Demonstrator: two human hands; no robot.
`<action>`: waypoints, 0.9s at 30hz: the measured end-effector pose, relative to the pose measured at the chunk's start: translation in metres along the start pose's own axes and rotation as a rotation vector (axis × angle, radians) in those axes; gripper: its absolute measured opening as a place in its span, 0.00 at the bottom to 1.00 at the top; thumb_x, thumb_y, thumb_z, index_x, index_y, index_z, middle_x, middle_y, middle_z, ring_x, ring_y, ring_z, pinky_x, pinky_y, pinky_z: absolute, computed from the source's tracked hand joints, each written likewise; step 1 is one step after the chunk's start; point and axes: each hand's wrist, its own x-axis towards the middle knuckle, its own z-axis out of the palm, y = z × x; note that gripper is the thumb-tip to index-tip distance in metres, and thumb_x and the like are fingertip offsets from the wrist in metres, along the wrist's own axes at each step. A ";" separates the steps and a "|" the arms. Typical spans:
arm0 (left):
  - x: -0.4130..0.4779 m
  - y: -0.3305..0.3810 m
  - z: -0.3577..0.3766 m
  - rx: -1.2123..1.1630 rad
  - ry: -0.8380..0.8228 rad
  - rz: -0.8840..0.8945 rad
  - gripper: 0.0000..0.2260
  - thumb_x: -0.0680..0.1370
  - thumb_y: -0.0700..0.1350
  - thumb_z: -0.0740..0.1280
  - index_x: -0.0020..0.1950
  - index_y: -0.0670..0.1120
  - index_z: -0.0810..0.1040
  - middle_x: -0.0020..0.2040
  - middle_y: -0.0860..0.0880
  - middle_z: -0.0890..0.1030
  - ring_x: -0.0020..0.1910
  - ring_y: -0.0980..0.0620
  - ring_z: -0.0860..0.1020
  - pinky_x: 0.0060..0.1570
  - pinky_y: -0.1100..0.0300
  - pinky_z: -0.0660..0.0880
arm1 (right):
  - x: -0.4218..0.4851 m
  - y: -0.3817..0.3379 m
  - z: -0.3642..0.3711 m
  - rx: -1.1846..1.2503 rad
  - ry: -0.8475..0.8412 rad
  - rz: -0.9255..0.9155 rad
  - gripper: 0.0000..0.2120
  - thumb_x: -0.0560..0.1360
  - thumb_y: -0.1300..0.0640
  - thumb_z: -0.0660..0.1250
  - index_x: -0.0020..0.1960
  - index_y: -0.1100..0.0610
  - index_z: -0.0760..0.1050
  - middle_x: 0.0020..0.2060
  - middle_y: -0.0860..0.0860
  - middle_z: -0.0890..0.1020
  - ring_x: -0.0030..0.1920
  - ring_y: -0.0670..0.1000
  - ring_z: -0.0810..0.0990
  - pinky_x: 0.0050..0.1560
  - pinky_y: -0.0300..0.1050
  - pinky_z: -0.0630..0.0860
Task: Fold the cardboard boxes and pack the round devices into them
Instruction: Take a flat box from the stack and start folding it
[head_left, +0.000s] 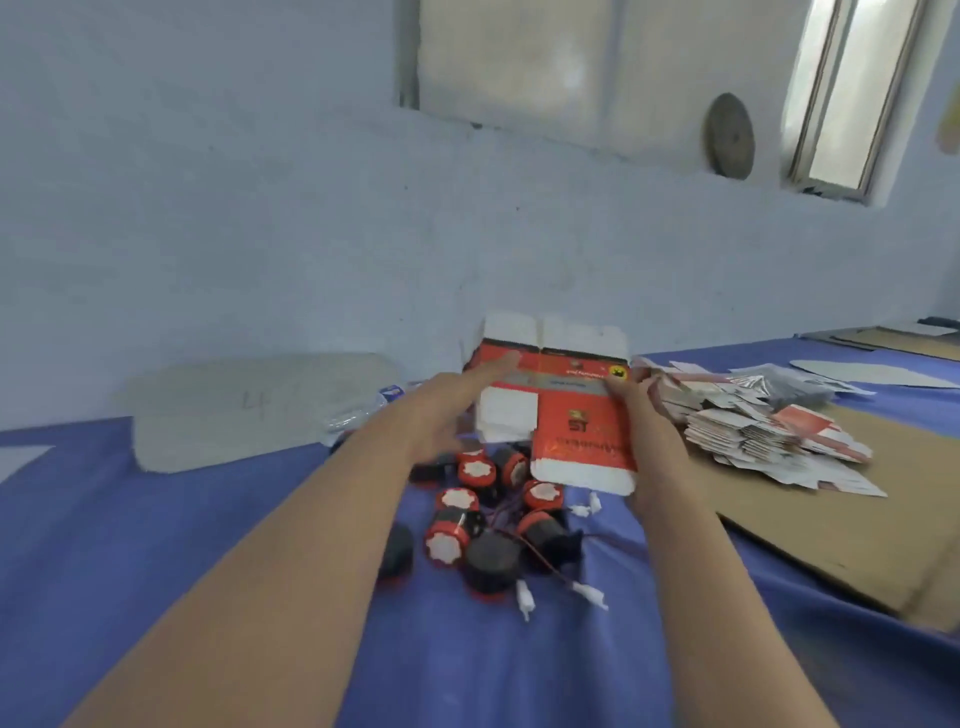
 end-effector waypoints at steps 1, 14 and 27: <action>-0.030 -0.008 -0.005 -0.118 -0.013 -0.021 0.14 0.75 0.55 0.68 0.53 0.47 0.81 0.51 0.45 0.85 0.46 0.49 0.83 0.50 0.52 0.80 | -0.024 0.002 0.009 -0.038 -0.063 0.045 0.11 0.72 0.48 0.69 0.35 0.52 0.82 0.36 0.54 0.85 0.33 0.55 0.84 0.43 0.53 0.80; -0.218 -0.172 -0.057 -0.306 0.847 0.312 0.14 0.76 0.44 0.70 0.62 0.49 0.77 0.54 0.49 0.84 0.52 0.51 0.82 0.54 0.47 0.79 | -0.220 0.131 0.128 -0.766 -0.265 -0.518 0.05 0.76 0.58 0.64 0.51 0.52 0.77 0.46 0.46 0.78 0.45 0.45 0.76 0.44 0.33 0.69; -0.222 -0.186 -0.070 -0.360 0.730 0.373 0.16 0.76 0.42 0.70 0.63 0.52 0.76 0.55 0.52 0.83 0.53 0.53 0.82 0.48 0.59 0.79 | -0.245 0.150 0.140 -0.679 -0.364 -0.349 0.06 0.77 0.62 0.60 0.50 0.52 0.72 0.44 0.46 0.79 0.45 0.46 0.78 0.44 0.38 0.74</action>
